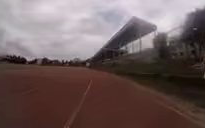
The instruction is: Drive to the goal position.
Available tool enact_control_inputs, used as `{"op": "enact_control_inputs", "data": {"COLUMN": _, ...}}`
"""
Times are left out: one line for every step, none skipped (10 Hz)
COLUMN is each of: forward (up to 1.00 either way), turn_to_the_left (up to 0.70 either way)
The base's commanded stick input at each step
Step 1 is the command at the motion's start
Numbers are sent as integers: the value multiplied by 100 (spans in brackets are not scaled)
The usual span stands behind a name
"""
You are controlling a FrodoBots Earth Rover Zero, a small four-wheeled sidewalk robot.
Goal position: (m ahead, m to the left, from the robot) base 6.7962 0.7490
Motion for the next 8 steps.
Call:
{"op": "enact_control_inputs", "data": {"forward": 85, "turn_to_the_left": 0}}
{"op": "enact_control_inputs", "data": {"forward": 85, "turn_to_the_left": 0}}
{"op": "enact_control_inputs", "data": {"forward": 85, "turn_to_the_left": 0}}
{"op": "enact_control_inputs", "data": {"forward": 85, "turn_to_the_left": 0}}
{"op": "enact_control_inputs", "data": {"forward": 85, "turn_to_the_left": 0}}
{"op": "enact_control_inputs", "data": {"forward": 85, "turn_to_the_left": 0}}
{"op": "enact_control_inputs", "data": {"forward": 85, "turn_to_the_left": 0}}
{"op": "enact_control_inputs", "data": {"forward": 85, "turn_to_the_left": 0}}
